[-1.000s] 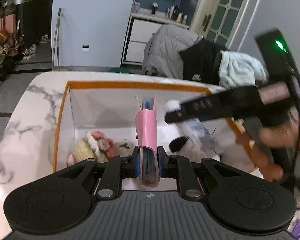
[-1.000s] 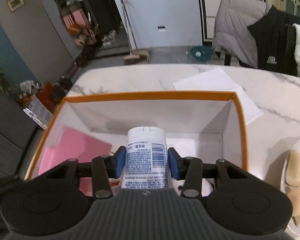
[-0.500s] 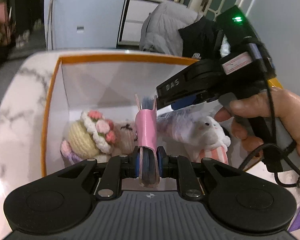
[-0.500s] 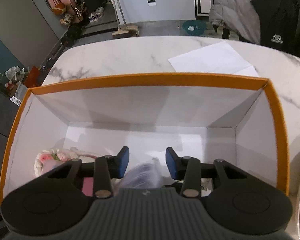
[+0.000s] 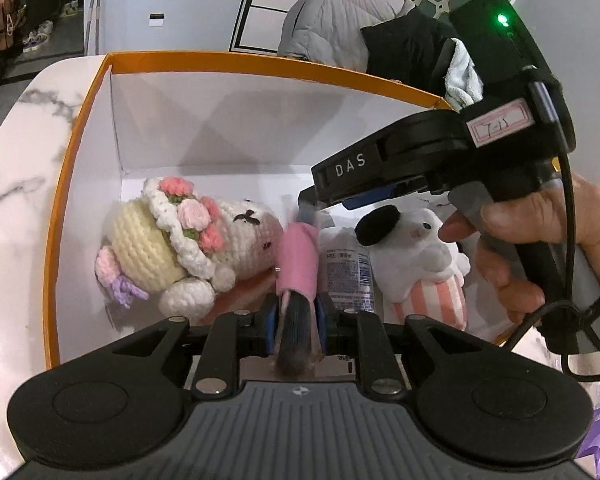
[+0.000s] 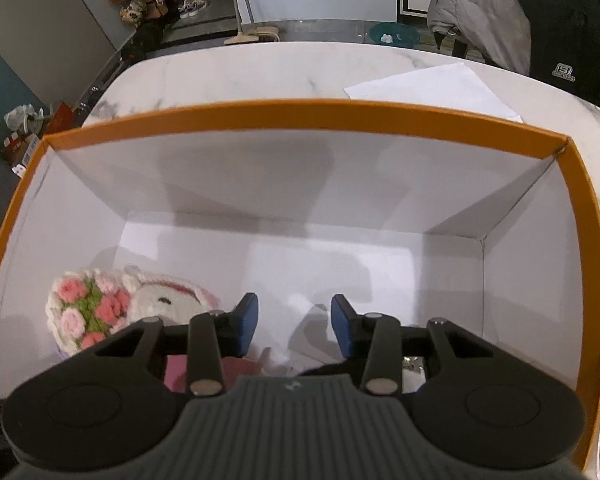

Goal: Organize objects
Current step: 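Lower the pink case and tube into the box and open both tools, then move the left tool to the dark gift box while the right tool approaches the orange ball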

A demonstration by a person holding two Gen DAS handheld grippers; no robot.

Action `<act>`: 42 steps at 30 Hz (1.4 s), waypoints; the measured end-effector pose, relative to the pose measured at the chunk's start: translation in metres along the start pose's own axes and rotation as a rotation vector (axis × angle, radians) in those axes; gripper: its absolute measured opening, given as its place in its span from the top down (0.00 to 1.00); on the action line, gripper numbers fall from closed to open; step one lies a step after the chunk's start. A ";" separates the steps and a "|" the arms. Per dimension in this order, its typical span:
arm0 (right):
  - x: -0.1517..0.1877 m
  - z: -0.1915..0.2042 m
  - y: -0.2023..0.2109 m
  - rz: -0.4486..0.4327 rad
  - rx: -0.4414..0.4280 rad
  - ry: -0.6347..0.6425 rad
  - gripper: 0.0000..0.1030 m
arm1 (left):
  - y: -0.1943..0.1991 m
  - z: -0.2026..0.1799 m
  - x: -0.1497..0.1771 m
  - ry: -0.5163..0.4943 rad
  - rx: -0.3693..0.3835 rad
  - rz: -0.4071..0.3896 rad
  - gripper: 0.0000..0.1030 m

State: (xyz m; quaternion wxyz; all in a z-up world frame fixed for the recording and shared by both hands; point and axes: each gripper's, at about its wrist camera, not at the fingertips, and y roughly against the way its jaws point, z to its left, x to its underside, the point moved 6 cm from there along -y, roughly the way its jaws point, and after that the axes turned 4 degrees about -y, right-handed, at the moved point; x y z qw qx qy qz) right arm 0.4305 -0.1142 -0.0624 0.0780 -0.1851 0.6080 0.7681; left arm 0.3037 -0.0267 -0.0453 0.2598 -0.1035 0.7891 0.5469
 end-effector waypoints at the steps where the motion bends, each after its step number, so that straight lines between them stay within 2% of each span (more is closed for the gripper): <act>1: 0.000 0.000 0.001 -0.004 -0.001 0.000 0.58 | 0.002 0.001 -0.001 0.000 0.004 -0.009 0.65; 2: 0.000 -0.001 0.002 -0.008 -0.002 -0.001 0.57 | 0.004 0.001 -0.001 0.000 0.006 -0.016 0.48; 4: 0.000 -0.001 0.006 -0.020 -0.004 -0.003 0.55 | 0.010 0.003 -0.003 0.011 -0.001 -0.038 0.27; 10: 0.002 0.000 0.032 -0.087 -0.035 -0.007 0.50 | 0.028 0.001 -0.004 0.006 -0.020 -0.080 0.26; 16: 0.018 0.003 0.086 -0.216 -0.104 -0.015 0.39 | 0.060 -0.009 0.007 -0.028 -0.024 -0.162 0.27; 18: 0.028 0.004 0.104 -0.253 -0.125 -0.016 0.31 | 0.070 -0.013 0.010 -0.048 -0.041 -0.188 0.27; 20: 0.041 0.006 0.123 -0.292 -0.148 -0.015 0.30 | 0.081 -0.020 0.015 -0.060 -0.045 -0.215 0.27; 22: 0.058 0.008 0.143 -0.331 -0.180 -0.016 0.26 | 0.094 -0.024 0.023 -0.062 -0.047 -0.241 0.25; 23: 0.068 0.009 0.152 -0.350 -0.191 -0.014 0.21 | 0.098 -0.026 0.029 -0.061 -0.048 -0.254 0.23; 26: 0.104 0.008 0.176 -0.412 -0.183 0.014 0.13 | 0.118 -0.028 0.050 -0.048 -0.048 -0.298 0.14; 31: 0.173 -0.004 0.197 -0.467 -0.207 0.006 0.08 | 0.138 -0.036 0.095 -0.071 -0.069 -0.326 0.14; 34: 0.214 -0.011 0.196 -0.465 -0.208 -0.008 0.07 | 0.137 -0.041 0.125 -0.100 -0.093 -0.314 0.13; 38: 0.257 -0.020 0.184 -0.463 -0.167 -0.026 0.07 | 0.123 -0.045 0.164 -0.135 -0.122 -0.308 0.13; 42: 0.291 -0.026 0.171 -0.441 -0.150 -0.045 0.07 | 0.107 -0.053 0.185 -0.212 -0.116 -0.292 0.13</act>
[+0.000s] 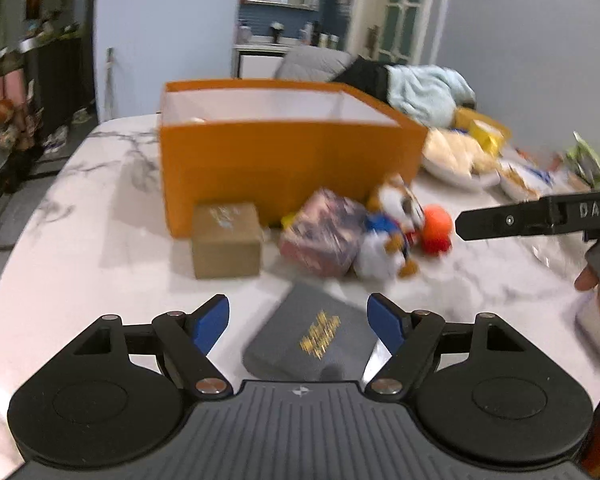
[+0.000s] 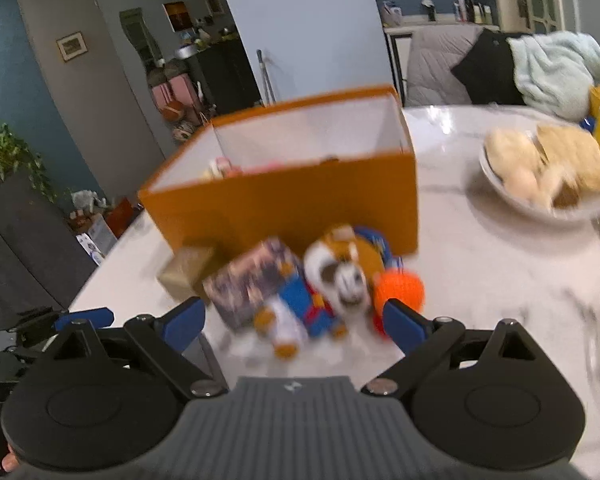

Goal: Organize objects
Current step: 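Move the left tool to the dark gift box while the right tool approaches the orange ball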

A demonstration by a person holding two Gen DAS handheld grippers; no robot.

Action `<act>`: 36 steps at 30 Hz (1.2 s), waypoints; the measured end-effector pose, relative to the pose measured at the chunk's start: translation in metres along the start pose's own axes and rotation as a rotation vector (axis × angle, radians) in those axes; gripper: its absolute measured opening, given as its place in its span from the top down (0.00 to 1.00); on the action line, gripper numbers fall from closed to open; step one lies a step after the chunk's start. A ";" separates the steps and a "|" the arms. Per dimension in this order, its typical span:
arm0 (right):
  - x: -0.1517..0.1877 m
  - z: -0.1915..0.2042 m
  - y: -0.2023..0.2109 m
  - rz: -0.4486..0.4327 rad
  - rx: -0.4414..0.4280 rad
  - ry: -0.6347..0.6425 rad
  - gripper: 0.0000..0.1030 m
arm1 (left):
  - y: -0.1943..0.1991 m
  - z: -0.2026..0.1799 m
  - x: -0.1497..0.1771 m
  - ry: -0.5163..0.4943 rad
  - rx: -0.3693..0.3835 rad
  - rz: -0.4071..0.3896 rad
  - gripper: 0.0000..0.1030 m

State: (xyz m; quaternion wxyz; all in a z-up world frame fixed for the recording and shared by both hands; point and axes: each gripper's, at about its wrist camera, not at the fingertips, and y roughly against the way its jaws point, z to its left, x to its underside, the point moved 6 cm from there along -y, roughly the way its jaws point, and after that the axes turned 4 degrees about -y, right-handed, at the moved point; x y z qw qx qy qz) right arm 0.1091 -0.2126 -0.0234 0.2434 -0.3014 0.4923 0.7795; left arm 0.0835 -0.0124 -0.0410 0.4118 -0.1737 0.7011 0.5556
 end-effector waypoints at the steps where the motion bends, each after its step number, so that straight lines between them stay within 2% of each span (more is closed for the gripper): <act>1: 0.006 -0.001 0.000 0.005 -0.005 -0.007 0.07 | -0.003 -0.003 0.004 -0.018 -0.003 0.005 0.13; 5: 0.027 -0.001 0.000 0.027 -0.018 -0.030 0.07 | -0.014 -0.013 0.016 -0.075 0.033 0.011 0.11; 10: 0.032 -0.002 0.001 0.028 -0.008 -0.022 0.07 | -0.024 -0.014 0.021 -0.104 0.043 0.000 0.08; 18: 0.010 -0.010 -0.023 -0.019 0.111 0.069 0.07 | -0.027 -0.007 0.026 -0.036 0.088 -0.019 0.08; 22: -0.003 -0.021 -0.046 0.000 0.114 -0.001 0.07 | -0.030 -0.006 0.026 0.004 0.096 -0.021 0.07; 26: -0.016 -0.028 -0.058 -0.049 0.156 -0.046 0.06 | -0.032 -0.003 0.027 0.038 0.110 -0.018 0.07; 31: -0.021 -0.039 -0.063 -0.066 0.128 -0.053 0.07 | -0.033 -0.001 0.027 0.054 0.122 -0.008 0.07; 36: -0.018 -0.055 -0.053 -0.046 0.110 0.010 0.07 | -0.034 -0.003 0.027 0.052 0.116 -0.013 0.07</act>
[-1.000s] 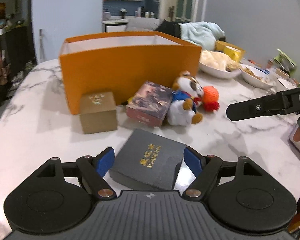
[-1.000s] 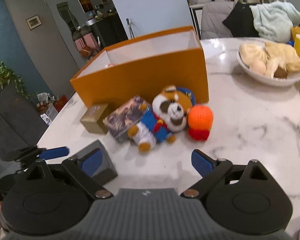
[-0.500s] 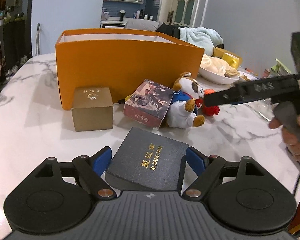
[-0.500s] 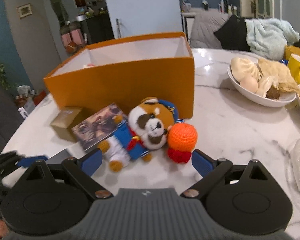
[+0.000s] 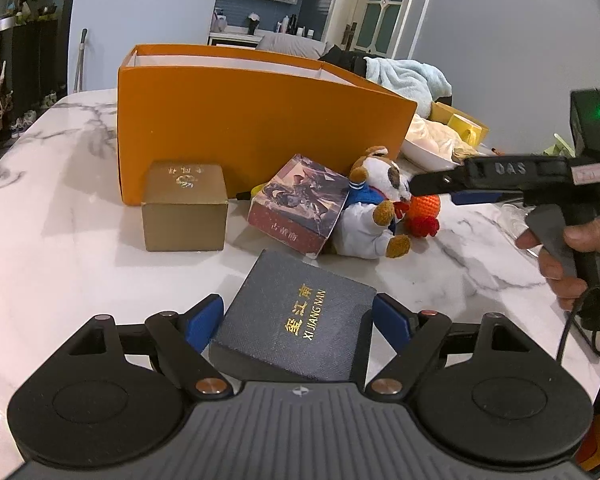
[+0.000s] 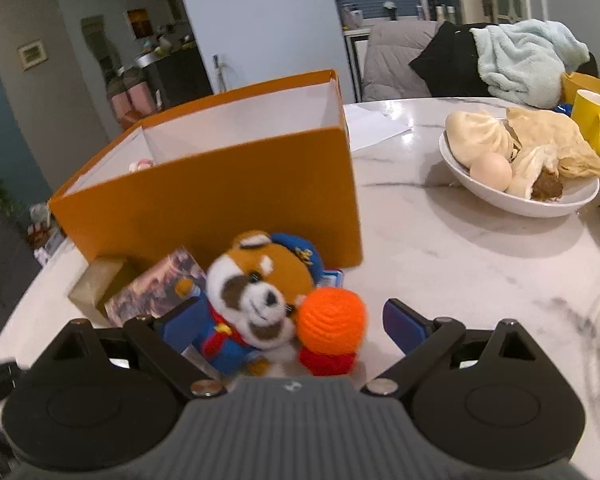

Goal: Organize objects
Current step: 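Move the left tool to the dark gift box while the right tool approaches the orange ball, then grasp the dark gift box with the left tool while the right tool grasps the orange ball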

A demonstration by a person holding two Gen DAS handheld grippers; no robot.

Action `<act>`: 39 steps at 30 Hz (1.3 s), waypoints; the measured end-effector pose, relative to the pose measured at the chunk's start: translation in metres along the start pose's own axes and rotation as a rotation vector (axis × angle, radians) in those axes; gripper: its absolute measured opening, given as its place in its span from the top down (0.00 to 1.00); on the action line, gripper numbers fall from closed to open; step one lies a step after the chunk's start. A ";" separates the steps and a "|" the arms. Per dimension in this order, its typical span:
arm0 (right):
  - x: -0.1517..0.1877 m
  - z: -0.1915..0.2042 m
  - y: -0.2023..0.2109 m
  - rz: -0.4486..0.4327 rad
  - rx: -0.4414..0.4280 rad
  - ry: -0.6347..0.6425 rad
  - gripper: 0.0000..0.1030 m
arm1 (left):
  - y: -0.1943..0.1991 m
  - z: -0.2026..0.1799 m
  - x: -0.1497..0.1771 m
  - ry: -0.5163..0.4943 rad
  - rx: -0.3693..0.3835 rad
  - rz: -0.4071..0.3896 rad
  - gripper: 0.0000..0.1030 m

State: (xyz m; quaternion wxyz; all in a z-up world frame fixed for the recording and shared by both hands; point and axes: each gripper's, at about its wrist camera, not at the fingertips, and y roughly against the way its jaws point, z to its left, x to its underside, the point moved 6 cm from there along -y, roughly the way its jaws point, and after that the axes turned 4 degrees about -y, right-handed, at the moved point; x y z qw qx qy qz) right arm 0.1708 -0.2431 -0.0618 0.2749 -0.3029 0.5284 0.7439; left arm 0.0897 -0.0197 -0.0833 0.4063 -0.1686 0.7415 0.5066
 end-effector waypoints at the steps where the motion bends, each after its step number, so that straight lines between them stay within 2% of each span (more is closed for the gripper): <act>1: 0.001 -0.003 0.001 0.007 0.004 0.019 0.07 | 0.000 0.000 0.000 0.001 0.001 -0.002 0.07; 7: 0.009 -0.006 -0.004 0.025 0.050 0.135 0.11 | -0.005 0.003 0.000 0.054 0.021 0.007 0.07; 12: 0.013 -0.002 -0.017 0.045 0.056 0.188 0.33 | -0.005 -0.003 0.000 0.039 0.015 0.007 0.08; 21: 0.014 0.004 -0.022 0.054 0.076 0.265 0.35 | -0.005 -0.003 0.000 0.057 0.020 0.009 0.08; 24: 0.010 0.002 -0.016 0.043 0.122 0.292 0.35 | -0.005 -0.003 0.000 0.060 0.019 0.010 0.08; 26: 0.008 -0.001 -0.017 0.044 0.122 0.280 0.35 | -0.005 -0.004 0.000 0.057 0.017 0.008 0.08; 28: 0.006 -0.002 -0.020 0.055 0.094 0.268 0.39 | -0.005 -0.003 0.000 0.058 0.018 0.010 0.08; 30: 0.006 0.000 -0.025 0.074 0.057 0.267 0.55 | -0.005 -0.003 0.000 0.060 0.019 0.009 0.08; 39: 0.010 0.001 -0.033 0.092 0.047 0.262 0.56 | -0.006 -0.004 0.000 0.060 0.021 0.008 0.09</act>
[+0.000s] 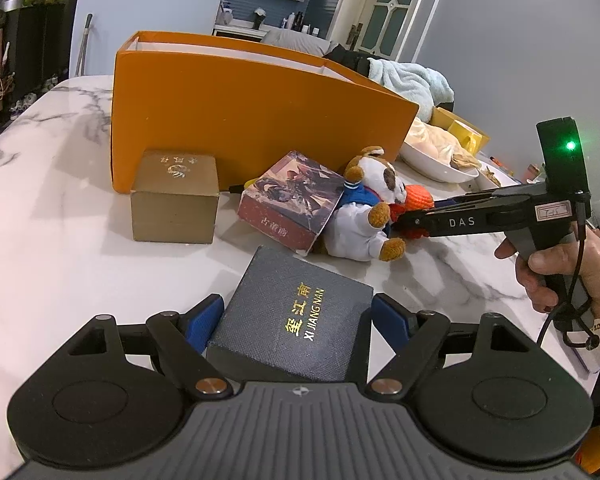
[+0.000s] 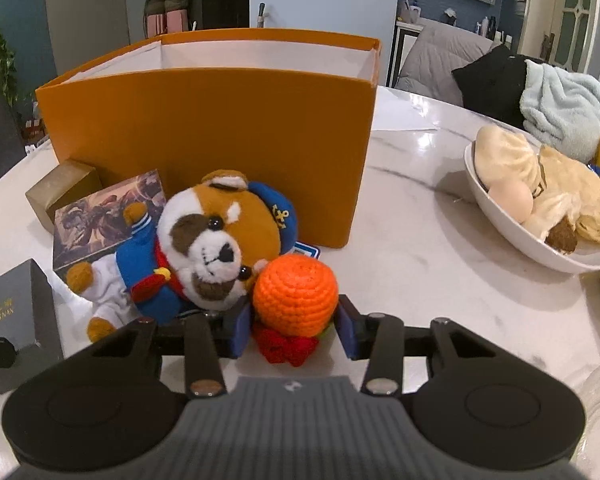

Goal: Organize objects
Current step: 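Grasp the dark gift box with the left tool while the right tool grasps the orange ball, then carry the gift box and orange ball over the orange box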

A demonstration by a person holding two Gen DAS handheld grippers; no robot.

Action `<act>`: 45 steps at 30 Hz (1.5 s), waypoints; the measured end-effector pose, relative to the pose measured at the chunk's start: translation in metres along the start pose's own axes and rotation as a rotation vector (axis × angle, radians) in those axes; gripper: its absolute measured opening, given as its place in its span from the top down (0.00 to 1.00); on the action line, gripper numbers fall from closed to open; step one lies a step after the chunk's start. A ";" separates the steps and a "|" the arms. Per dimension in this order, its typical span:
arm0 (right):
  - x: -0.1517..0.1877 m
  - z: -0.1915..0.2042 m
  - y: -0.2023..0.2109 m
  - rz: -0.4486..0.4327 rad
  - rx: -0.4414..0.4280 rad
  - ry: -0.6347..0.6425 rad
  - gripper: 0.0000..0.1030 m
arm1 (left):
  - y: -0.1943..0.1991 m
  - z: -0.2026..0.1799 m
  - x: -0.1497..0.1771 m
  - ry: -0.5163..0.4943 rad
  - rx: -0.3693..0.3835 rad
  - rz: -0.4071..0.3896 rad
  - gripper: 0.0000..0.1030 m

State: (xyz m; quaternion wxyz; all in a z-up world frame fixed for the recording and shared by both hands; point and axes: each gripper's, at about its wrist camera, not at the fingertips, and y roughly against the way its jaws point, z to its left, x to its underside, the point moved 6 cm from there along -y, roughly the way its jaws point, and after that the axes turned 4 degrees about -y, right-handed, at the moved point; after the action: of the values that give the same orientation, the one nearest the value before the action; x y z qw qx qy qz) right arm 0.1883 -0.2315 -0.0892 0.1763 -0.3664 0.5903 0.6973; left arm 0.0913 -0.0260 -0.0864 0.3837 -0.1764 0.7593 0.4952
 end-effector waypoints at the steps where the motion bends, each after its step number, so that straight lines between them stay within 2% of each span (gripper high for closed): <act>1: 0.001 0.000 0.001 -0.003 -0.002 -0.008 0.57 | 0.000 0.000 0.000 0.000 0.001 -0.001 0.09; 10: 0.012 0.004 0.016 -0.028 0.016 -0.047 0.58 | 0.002 0.002 0.001 0.037 -0.002 -0.007 0.10; 17: 0.024 0.011 0.032 -0.028 0.012 -0.069 0.58 | 0.006 -0.001 0.003 0.023 -0.033 -0.011 0.10; 30: 0.041 0.043 0.068 -0.047 -0.037 -0.066 0.58 | 0.032 -0.002 -0.002 0.024 -0.094 -0.051 0.10; 45: 0.015 0.067 0.108 -0.112 -0.084 -0.029 0.58 | 0.051 -0.004 -0.031 0.006 -0.120 -0.099 0.10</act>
State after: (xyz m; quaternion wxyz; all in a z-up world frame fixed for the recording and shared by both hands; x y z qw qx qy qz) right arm 0.0846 -0.1962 -0.0231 0.2080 -0.3959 0.5365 0.7156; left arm 0.0764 -0.0104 -0.0299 0.3941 -0.2382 0.7196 0.5197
